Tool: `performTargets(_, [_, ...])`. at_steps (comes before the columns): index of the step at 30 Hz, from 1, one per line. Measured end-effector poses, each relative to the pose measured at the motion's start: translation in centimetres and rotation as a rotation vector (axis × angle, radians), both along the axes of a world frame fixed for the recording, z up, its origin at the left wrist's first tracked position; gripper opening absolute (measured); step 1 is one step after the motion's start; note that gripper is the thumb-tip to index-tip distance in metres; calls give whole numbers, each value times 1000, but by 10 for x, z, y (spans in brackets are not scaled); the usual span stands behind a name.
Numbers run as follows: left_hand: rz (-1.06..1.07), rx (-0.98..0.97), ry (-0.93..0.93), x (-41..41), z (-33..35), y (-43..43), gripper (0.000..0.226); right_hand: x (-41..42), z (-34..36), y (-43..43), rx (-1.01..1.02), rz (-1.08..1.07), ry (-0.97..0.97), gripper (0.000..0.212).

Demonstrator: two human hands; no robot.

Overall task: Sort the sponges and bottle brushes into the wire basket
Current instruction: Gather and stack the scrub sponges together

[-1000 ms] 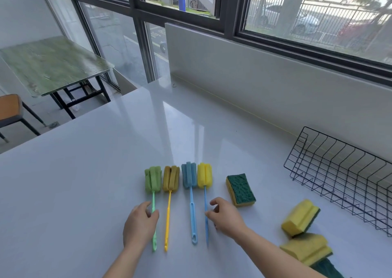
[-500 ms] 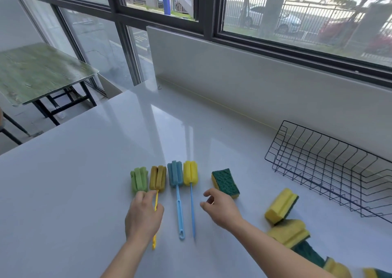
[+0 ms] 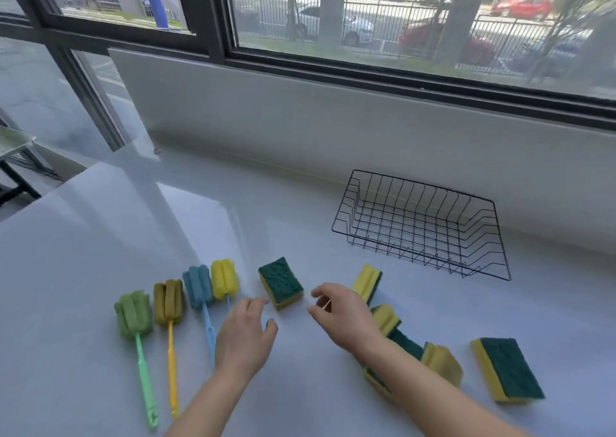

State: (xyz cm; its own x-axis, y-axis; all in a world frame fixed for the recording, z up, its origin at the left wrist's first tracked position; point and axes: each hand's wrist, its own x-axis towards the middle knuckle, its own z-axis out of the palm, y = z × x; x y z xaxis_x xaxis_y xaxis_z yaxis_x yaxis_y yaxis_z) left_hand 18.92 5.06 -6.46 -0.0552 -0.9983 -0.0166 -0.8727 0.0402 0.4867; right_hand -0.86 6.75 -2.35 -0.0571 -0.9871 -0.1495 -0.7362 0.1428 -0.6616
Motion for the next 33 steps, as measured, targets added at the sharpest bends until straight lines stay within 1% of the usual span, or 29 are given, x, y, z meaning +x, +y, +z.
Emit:
performTargets(5, [-188, 44, 116, -59, 7, 11, 39, -58, 15, 34, -94, -162, 2, 27])
performTargets(8, [-354, 117, 100, -96, 10, 26, 54, -96, 17, 63, -89, -259, 48, 31])
performTargets(9, [-395, 129, 71, -108, 11, 29, 60, -108, 16, 74, -62, -276, 65, 38])
performTargets(10, [-422, 131, 40, -119, 12, 31, 63, -119, 15, 85, -18, -280, 83, 50])
performTargets(13, [-457, 125, -41, -139, 10, 32, 65, -140, 8, 114, 171, -190, 183, 103])
performTargets(14, [-463, 129, -62, -143, 9, 32, 64, -144, 4, 123, 219, -149, 228, 116])
performTargets(16, [-476, 136, -88, -148, 5, 32, 61, -148, -6, 134, 271, -87, 306, 130])
performTargets(18, [-463, 139, -53, -150, 3, 31, 58, -146, -17, 139, 288, -52, 367, 131])
performTargets(20, [-418, 150, 10, -148, 2, 29, 56, -140, -28, 139, 266, -46, 417, 125])
performTargets(22, [-353, 162, 68, -146, 5, 27, 53, -139, -36, 140, 226, -86, 426, 117])
performTargets(24, [-297, 156, 159, -146, 10, 26, 49, -145, -38, 142, 181, -168, 376, 112])
performTargets(27, [-300, 167, 334, -165, 21, 21, 41, -164, -34, 147, 90, -316, 234, 108])
performTargets(30, [-282, 305, 538, -207, 32, 13, 34, -186, -23, 151, -15, -429, 89, 104])
performTargets(33, [-255, 391, 628, -247, 35, 4, 33, -207, -12, 152, -106, -475, 3, 102])
